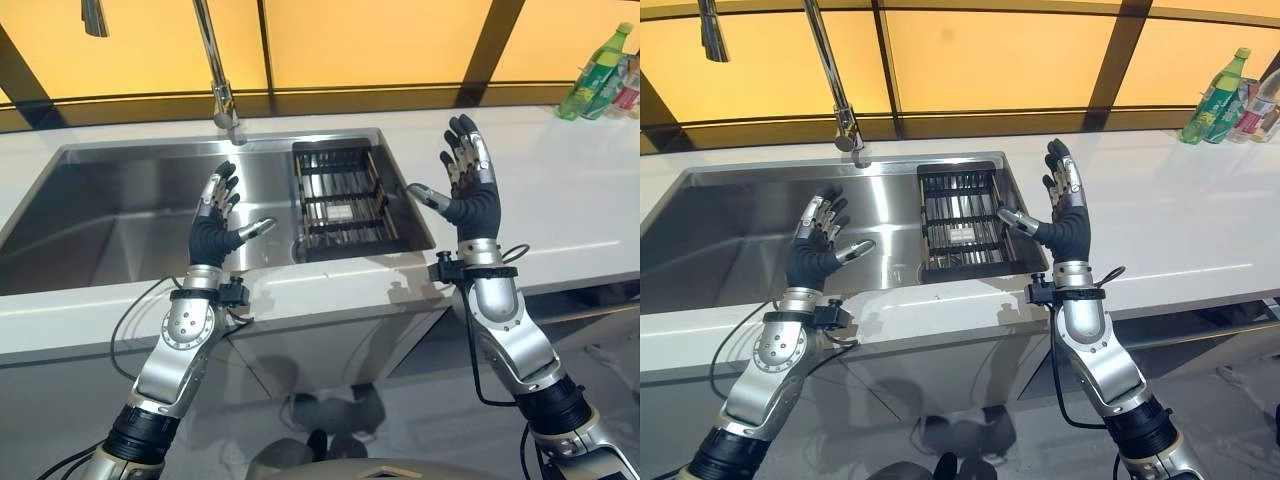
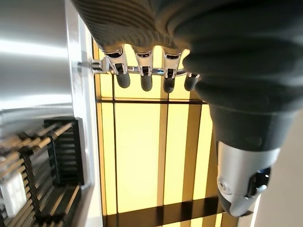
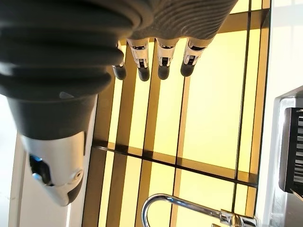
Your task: Pick up plates and place into dishwasher.
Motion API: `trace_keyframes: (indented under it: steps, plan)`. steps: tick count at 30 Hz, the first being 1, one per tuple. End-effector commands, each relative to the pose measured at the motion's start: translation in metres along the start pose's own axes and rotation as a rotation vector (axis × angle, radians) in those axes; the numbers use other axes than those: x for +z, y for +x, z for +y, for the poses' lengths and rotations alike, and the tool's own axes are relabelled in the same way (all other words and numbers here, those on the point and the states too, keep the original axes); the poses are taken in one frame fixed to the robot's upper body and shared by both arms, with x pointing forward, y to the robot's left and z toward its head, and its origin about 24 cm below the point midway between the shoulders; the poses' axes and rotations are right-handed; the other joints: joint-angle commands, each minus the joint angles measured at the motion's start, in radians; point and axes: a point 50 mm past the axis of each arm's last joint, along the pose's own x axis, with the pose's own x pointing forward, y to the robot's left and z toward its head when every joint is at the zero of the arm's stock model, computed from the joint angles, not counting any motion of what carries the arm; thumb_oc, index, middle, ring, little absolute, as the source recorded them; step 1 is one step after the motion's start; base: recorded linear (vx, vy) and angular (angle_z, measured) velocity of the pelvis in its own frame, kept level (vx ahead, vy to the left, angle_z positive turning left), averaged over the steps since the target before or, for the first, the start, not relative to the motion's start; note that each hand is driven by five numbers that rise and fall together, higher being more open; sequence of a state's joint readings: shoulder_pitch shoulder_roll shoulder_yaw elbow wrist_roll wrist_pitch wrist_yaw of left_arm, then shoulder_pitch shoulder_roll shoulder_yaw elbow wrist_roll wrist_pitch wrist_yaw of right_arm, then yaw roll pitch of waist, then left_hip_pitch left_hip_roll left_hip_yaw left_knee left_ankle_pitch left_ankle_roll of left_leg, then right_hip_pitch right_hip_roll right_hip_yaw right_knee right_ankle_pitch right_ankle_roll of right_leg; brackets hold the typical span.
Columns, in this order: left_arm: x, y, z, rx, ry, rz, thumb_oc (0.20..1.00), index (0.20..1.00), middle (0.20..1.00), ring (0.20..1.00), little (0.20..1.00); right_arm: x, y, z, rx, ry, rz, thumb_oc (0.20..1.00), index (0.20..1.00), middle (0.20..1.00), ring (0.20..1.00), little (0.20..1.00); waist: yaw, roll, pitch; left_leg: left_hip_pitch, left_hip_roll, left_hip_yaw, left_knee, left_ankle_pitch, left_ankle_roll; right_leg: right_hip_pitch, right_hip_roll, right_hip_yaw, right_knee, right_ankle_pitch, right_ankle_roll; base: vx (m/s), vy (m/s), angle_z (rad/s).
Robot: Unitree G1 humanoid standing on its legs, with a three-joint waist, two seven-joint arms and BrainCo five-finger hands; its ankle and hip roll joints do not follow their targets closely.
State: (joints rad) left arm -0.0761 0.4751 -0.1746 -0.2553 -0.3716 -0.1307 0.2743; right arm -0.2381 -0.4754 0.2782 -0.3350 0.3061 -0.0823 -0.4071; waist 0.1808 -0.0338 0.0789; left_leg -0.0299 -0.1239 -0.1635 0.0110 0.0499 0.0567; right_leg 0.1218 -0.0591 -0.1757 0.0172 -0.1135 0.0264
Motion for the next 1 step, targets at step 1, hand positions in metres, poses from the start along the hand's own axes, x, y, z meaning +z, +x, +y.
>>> trace_keyframes:
  steps: [1]
  plan:
    - [0.0128, 0.0053, -0.0042, -0.019, -0.052, -0.074, 1.0, 1.0, 1.0, 1.0, 1.0, 0.0066, 0.001, -0.0026, 0.012, 0.027, -0.037, 1.0, 1.0, 1.0, 1.0, 1.0, 0.005, -0.01, -0.068, 0.016, 0.079, 0.069, 0.033, -0.08, -0.054, -0.059, -0.045, 0.007, -0.1, 0.165, 0.052, 0.03, -0.072, -0.04]
